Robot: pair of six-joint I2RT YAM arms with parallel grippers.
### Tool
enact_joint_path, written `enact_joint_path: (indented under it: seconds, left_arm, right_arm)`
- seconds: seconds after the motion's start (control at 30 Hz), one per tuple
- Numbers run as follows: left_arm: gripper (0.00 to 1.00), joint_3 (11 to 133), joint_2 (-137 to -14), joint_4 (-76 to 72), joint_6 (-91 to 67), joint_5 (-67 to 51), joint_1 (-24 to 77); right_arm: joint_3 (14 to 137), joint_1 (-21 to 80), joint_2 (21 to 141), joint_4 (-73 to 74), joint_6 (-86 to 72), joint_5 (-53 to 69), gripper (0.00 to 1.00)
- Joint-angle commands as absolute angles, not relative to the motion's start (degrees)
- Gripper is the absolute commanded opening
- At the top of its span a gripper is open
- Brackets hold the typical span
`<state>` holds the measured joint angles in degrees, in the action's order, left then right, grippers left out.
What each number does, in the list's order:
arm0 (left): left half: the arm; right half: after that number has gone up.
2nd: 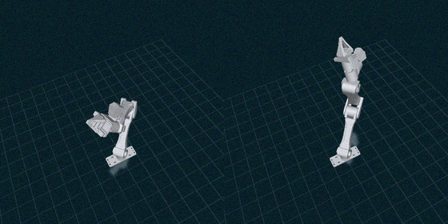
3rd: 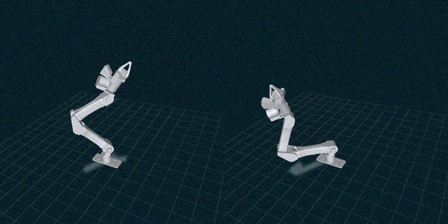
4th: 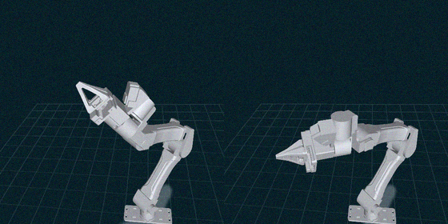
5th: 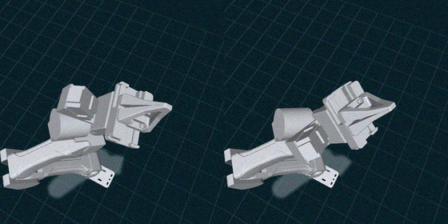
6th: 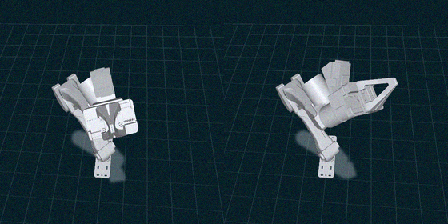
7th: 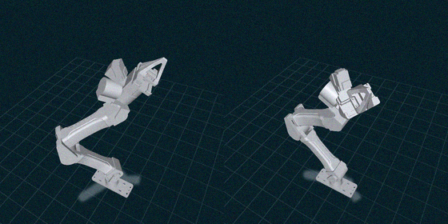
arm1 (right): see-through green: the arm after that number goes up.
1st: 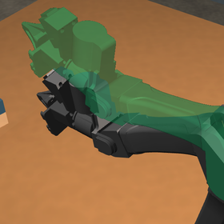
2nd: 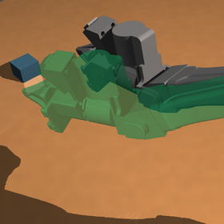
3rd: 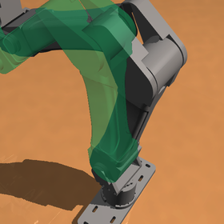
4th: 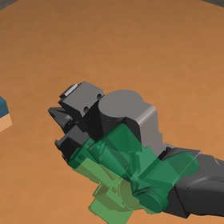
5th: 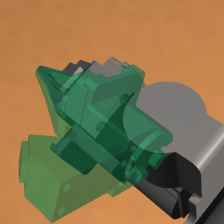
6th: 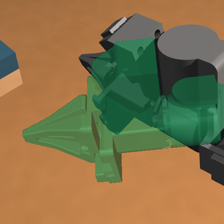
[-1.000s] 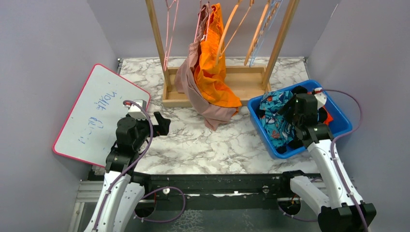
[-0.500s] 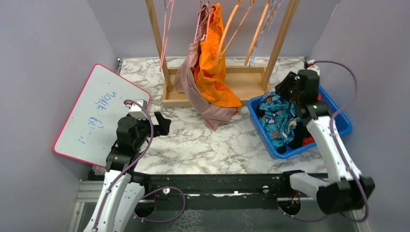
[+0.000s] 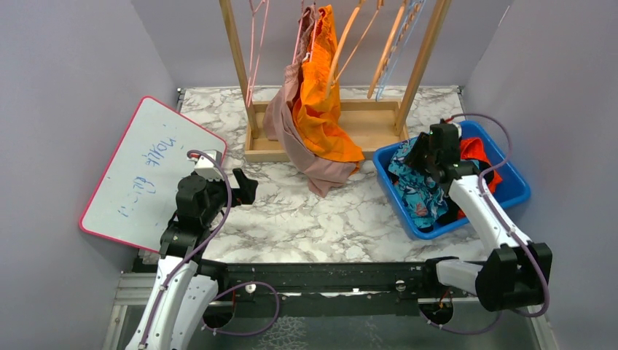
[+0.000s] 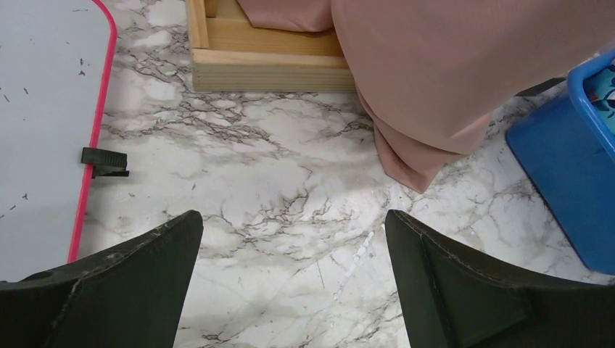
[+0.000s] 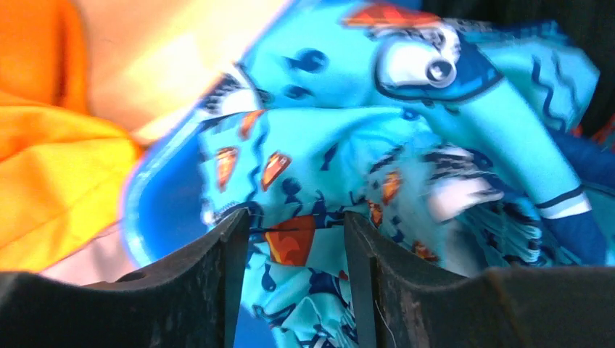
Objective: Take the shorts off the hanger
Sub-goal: Place the shorts in the basket, then pick up the hanger from the clothes rod.
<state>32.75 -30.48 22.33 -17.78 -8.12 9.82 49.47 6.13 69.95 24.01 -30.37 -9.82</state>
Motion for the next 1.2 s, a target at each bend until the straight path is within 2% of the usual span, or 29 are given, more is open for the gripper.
enact_joint_path:
  seconds: [0.0,0.1,0.23,0.37,0.43,0.5,0.67,0.87,0.97,1.17]
  left_arm:
    - [0.98,32.1,-30.0,20.5,-17.5,-8.6,9.7]
    - [0.98,32.1,-30.0,20.5,-17.5,-8.6,9.7]
    - [0.98,32.2,-30.0,20.5,-17.5,-8.6,9.6]
    - [0.98,32.2,-29.9,20.5,-17.5,-8.6,9.6]
    - [0.99,32.2,-29.9,20.5,-17.5,-8.5,9.7]
    - [0.99,32.3,-29.9,20.5,-17.5,-8.4,9.7]
    - [0.99,32.3,-30.2,20.8,-17.5,-7.8,9.7]
    - [0.99,32.4,-30.3,20.9,-17.5,-7.4,9.7]
    - [0.99,32.4,-30.4,20.9,-17.5,-7.5,9.7]
    - [0.99,32.4,-30.7,20.9,-17.5,-7.7,9.6]
  right_arm:
    - [55.5,6.0,63.1,25.4,-23.6,-1.9,0.57]
    - [57.4,6.1,58.7,28.0,-22.4,3.7,0.63]
    - [54.0,6.1,52.2,26.4,-22.1,16.3,0.68]
    - [49.4,6.2,51.1,21.4,-22.9,36.2,0.68]
    - [49.1,8.5,52.5,22.0,-22.9,38.9,0.67]
    - [48.8,14.2,52.7,21.9,-22.5,34.6,0.67]
    - [50.6,35.6,55.6,21.0,-24.4,14.6,0.66]
    - [60.0,59.4,63.1,23.0,-22.9,-17.3,0.62]
    - [65.1,63.7,66.3,22.5,-21.5,-25.3,0.61]
    - [72.3,63.9,70.9,15.4,-18.3,-26.2,0.55]
